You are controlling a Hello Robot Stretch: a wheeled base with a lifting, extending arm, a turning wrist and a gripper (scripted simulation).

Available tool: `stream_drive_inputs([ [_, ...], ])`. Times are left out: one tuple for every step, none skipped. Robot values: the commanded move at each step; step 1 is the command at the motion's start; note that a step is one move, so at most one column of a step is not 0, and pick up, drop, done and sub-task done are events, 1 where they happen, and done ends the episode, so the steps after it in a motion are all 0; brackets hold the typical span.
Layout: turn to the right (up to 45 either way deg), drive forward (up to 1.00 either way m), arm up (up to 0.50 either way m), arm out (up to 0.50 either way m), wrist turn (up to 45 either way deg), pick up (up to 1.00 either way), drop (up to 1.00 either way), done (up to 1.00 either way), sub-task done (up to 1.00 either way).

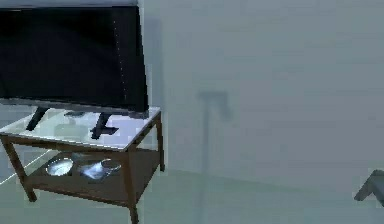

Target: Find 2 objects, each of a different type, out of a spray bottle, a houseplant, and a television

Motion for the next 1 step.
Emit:
stream_drive_inputs([
  [27.0,0.0,0.0,0.0,0.0,0.0,0.0,0.0,0.0],
])
